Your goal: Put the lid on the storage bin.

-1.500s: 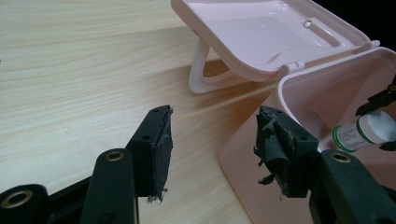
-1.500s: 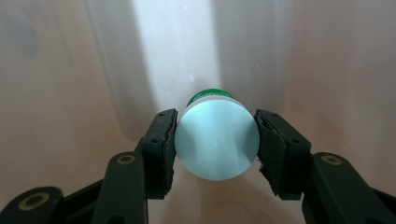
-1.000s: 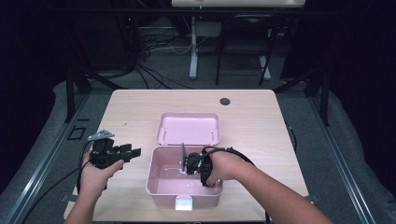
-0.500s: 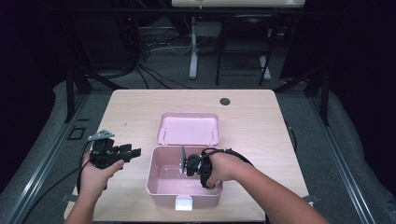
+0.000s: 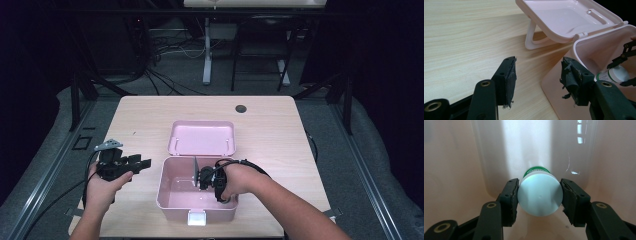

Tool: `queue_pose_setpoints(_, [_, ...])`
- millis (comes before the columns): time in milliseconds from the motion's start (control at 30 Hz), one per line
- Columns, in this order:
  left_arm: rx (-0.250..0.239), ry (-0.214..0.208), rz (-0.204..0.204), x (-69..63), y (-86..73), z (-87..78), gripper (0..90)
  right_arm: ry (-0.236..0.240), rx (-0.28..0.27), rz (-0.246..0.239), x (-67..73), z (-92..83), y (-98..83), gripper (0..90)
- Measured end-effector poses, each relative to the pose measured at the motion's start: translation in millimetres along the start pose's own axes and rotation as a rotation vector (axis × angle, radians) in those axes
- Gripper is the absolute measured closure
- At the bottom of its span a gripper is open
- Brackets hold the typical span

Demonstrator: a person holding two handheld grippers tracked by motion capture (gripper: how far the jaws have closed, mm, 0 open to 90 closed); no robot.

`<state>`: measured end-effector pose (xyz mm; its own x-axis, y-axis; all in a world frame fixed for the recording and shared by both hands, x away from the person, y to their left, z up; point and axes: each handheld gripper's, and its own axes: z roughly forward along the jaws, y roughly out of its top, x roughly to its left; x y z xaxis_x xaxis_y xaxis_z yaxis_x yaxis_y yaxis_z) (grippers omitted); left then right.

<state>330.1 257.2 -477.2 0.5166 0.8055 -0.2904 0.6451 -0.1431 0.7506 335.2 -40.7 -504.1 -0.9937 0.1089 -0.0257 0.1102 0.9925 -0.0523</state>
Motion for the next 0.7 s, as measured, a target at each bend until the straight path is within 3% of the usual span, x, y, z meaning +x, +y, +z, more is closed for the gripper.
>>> queue_pose_setpoints(500, [0.002, 0.0, -0.001, 0.5, 0.2, -0.9, 45.6, -0.003, 0.011, 0.0, -0.4, 0.8, 0.6, 49.9])
queue_pose_setpoints(700, [-0.003, -0.001, -0.002, 0.5, 0.0, -0.6, 45.6, -0.012, 0.011, -0.023, 1.3, 0.9, 0.0, 49.9])
